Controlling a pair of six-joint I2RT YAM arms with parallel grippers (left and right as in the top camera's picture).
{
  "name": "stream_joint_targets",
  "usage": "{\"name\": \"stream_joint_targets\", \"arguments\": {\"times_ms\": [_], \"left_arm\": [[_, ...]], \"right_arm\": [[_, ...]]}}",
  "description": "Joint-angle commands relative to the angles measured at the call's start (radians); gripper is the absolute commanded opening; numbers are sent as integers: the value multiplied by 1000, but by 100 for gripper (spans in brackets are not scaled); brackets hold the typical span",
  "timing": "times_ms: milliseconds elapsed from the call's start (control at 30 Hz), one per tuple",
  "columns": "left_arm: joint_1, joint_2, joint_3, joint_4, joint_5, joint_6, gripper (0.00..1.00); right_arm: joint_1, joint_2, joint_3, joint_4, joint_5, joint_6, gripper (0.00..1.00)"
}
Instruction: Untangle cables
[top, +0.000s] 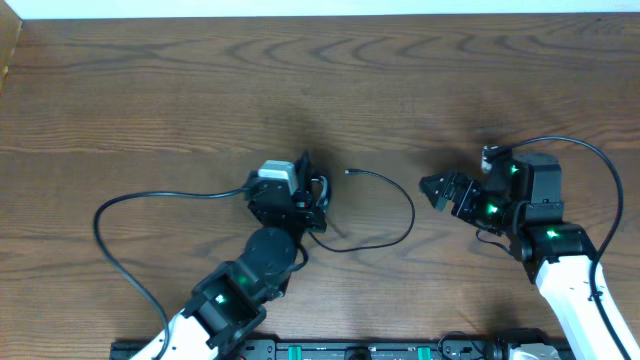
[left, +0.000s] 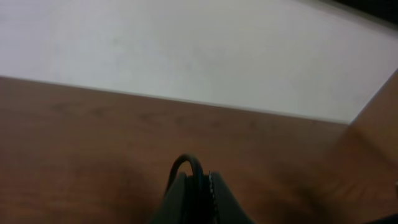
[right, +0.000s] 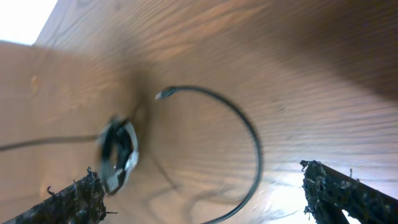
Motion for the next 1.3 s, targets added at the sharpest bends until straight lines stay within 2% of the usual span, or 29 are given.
{"name": "stream_joint_targets", "arguments": {"times_ms": [0, 67, 167, 333, 500, 567, 867, 1033, 1067, 1100, 1200, 1267], "left_arm": [[5, 35, 11, -56, 5, 12, 8], [5, 58, 11, -119, 4, 3, 8], [5, 87, 11, -209, -15, -93, 8], [6, 132, 11, -280, -22, -172, 8], [6, 201, 11, -399, -117, -340, 8], [6, 226, 11, -417, -110, -396, 8], [5, 246, 11, -418, 249, -404, 8], [5, 246, 11, -439, 536, -404, 8], [5, 246, 11, -439, 581, -404, 21], [5, 246, 11, -440, 630, -404, 43], [5, 244, 11, -457, 658, -404, 94], [14, 236, 12, -460, 616, -405, 95]], "right_arm": [[42, 0, -5, -2, -79, -35, 99], [68, 0, -5, 5, -66, -42, 99], [114, 0, -5, 11, -14, -42, 99], [176, 0, -5, 29, 43, -38, 99], [234, 0, -5, 44, 88, -38, 99], [253, 0, -5, 44, 121, -38, 99], [268, 0, -5, 43, 254, -5, 99], [268, 0, -5, 37, 319, -2, 99], [268, 0, -5, 37, 330, -2, 100], [268, 0, -5, 37, 339, -2, 99], [268, 0, -5, 40, 361, -1, 99], [268, 0, -5, 39, 362, -2, 99]]}}
